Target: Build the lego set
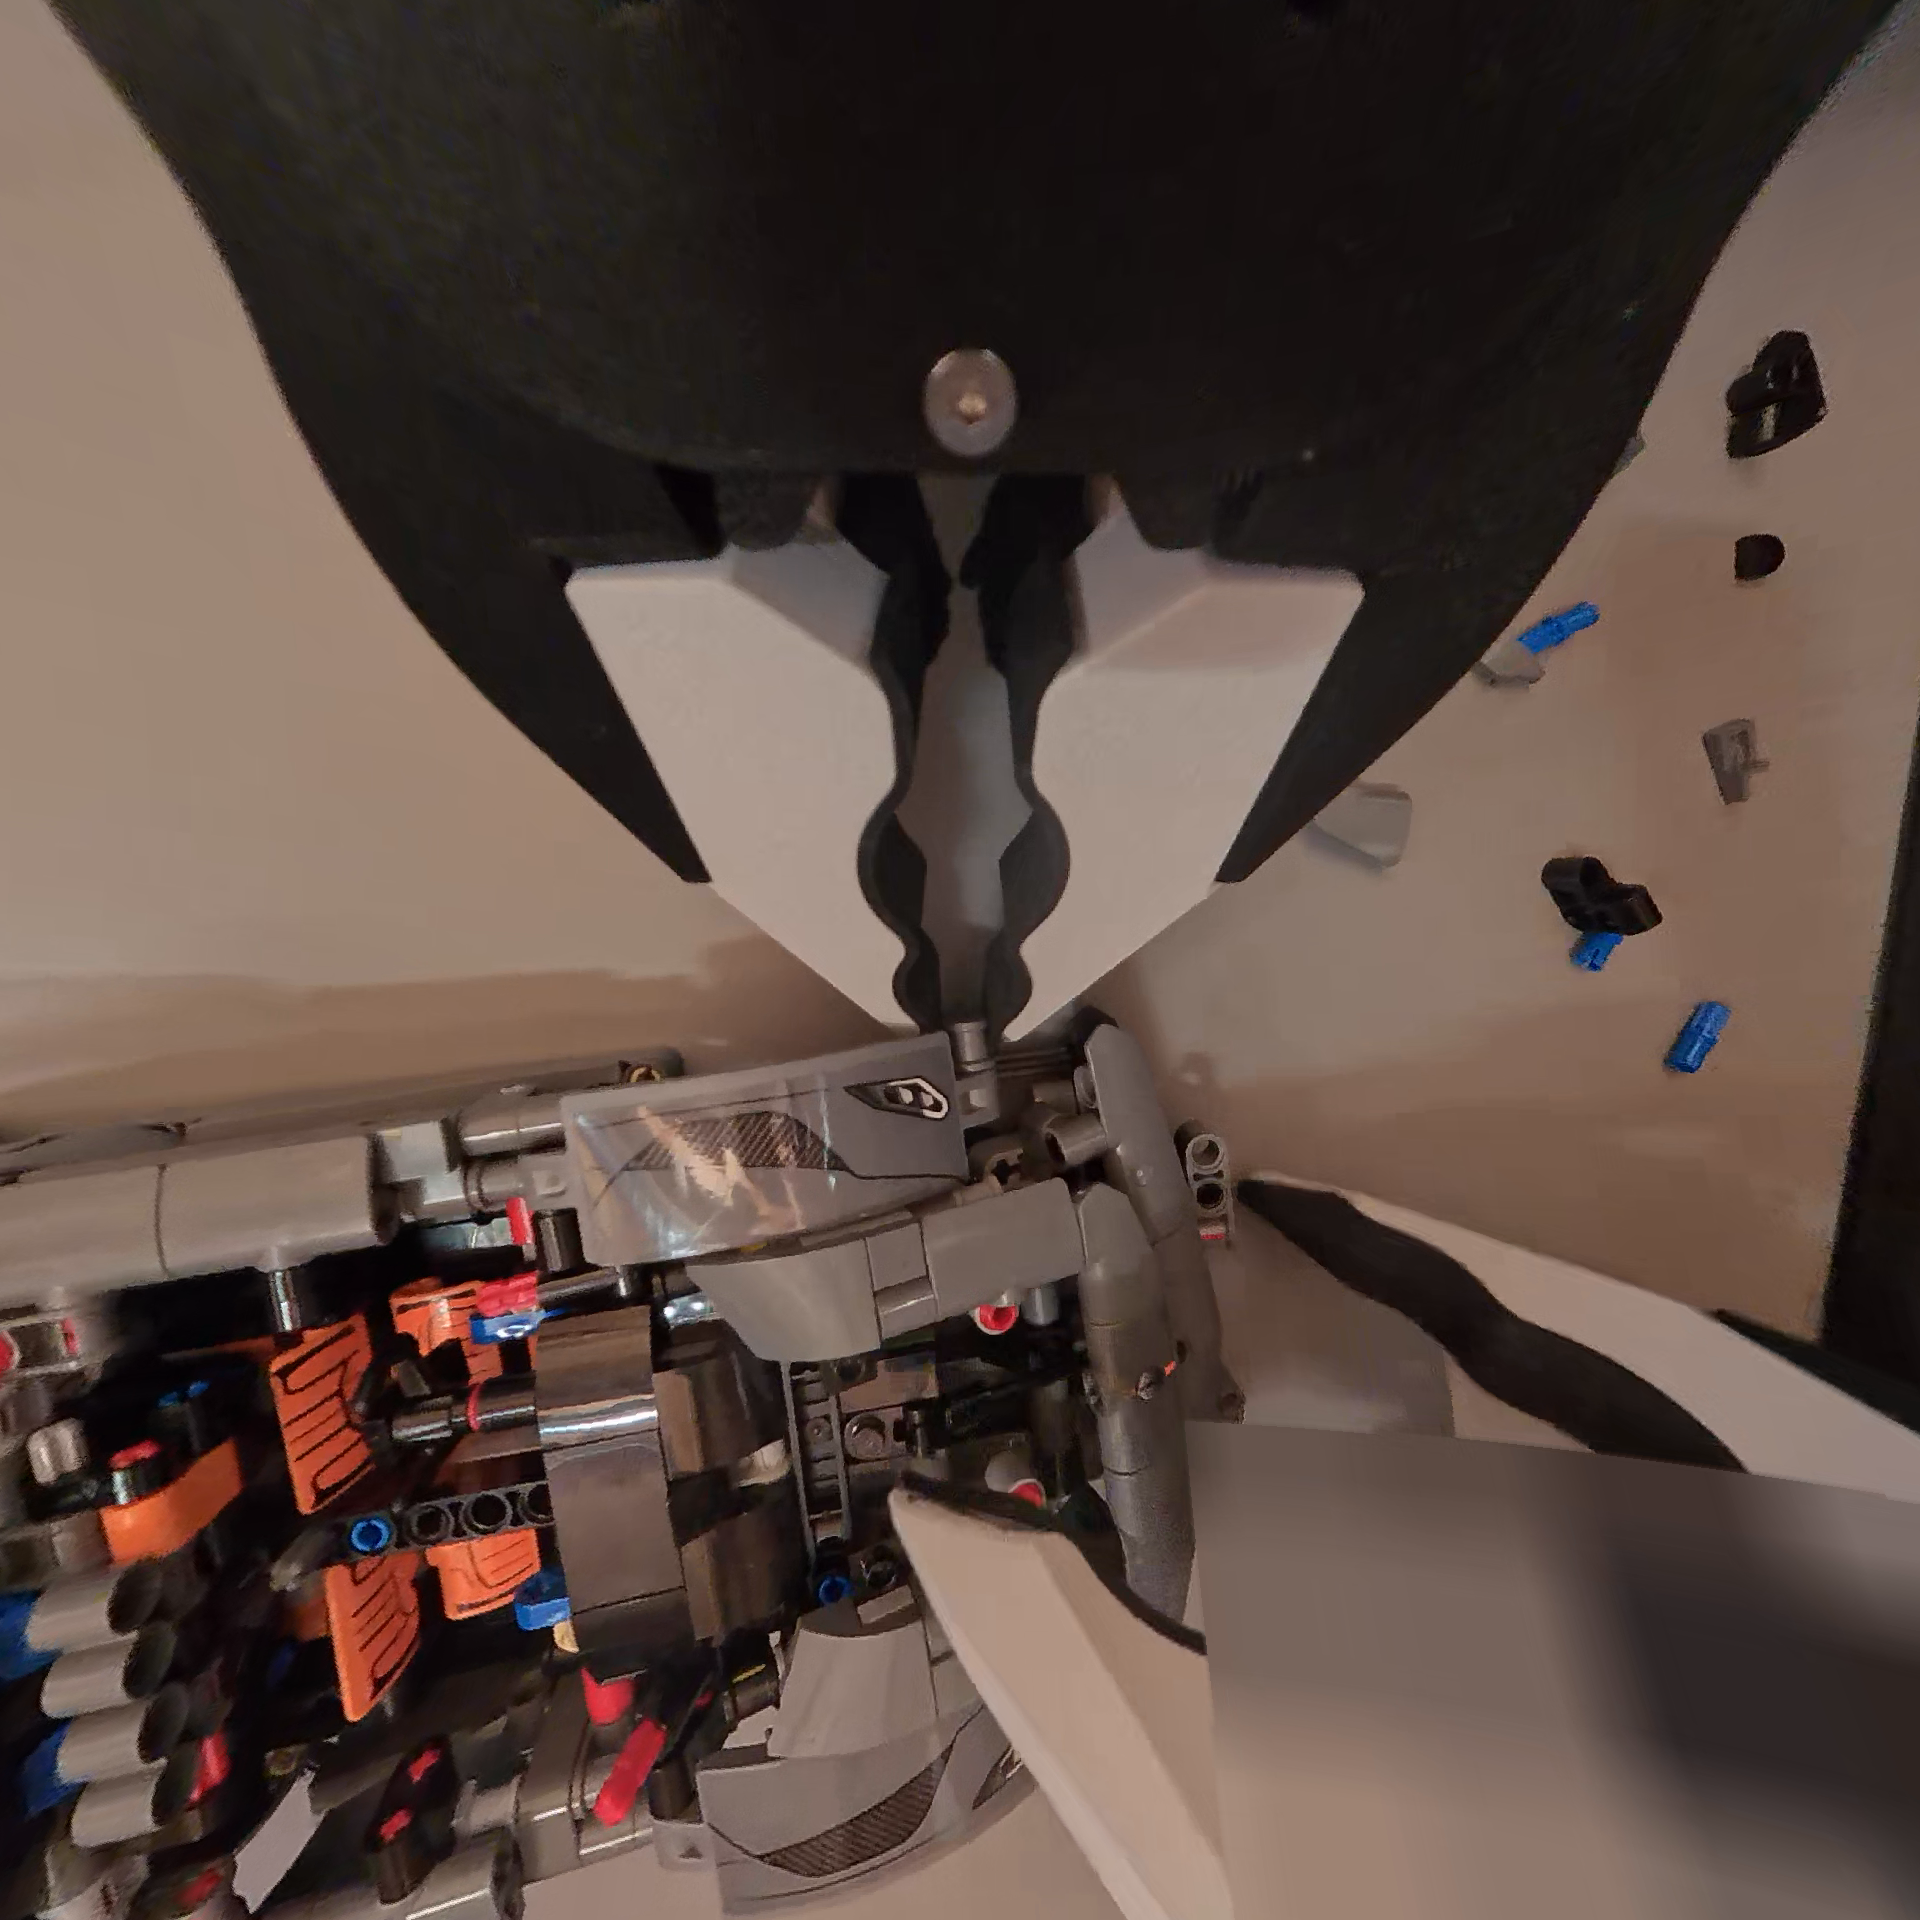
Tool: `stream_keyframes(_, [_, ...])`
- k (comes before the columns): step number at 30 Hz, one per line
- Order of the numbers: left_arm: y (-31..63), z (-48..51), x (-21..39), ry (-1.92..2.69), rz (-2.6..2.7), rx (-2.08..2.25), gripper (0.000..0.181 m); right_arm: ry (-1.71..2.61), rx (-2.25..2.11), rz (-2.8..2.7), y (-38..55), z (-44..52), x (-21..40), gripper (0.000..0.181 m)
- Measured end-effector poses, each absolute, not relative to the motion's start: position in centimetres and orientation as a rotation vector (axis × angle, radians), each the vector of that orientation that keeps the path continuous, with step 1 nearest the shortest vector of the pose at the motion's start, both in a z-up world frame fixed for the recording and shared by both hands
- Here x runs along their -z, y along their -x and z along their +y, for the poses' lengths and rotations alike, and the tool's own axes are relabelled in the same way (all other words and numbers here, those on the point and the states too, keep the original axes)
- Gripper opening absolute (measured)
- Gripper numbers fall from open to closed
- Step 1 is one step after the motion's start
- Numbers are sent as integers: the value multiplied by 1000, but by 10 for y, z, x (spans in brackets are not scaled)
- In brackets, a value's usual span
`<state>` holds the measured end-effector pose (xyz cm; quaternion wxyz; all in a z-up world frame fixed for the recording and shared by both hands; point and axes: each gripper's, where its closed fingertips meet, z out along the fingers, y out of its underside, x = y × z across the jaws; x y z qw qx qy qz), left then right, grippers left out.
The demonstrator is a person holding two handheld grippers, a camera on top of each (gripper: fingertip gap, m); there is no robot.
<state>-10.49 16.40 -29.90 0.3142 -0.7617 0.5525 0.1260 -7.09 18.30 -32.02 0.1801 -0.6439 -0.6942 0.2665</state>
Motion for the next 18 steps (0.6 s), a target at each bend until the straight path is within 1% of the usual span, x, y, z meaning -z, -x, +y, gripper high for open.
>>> stream_keyframes(2, [99,167,293,1940,1414,-368,87,1813,-748,-1976,72,180,320,5])
stream_keyframes(4, [96,171,292,1899,1425,-452,99,1810,-742,-1996,72,177,320,5])
stream_keyframes(5, [94,173,291,1872,1428,-482,100,1807,-742,-2005,72,175,320,5])
stream_keyframes(9, [93,174,291,1825,1421,-539,99,1797,-736,-2022,73,171,320,5])
stream_keyframes(11, [91,171,293,1815,1434,-517,91,1788,-735,-2023,73,170,320,5])
stream_keyframes(16, [93,171,292,1788,1397,-513,91,1716,-684,-2049,75,170,320,5])
stream_keyframes(18, [93,169,294,1782,1403,-507,87,1691,-670,-2055,75,171,320,4])
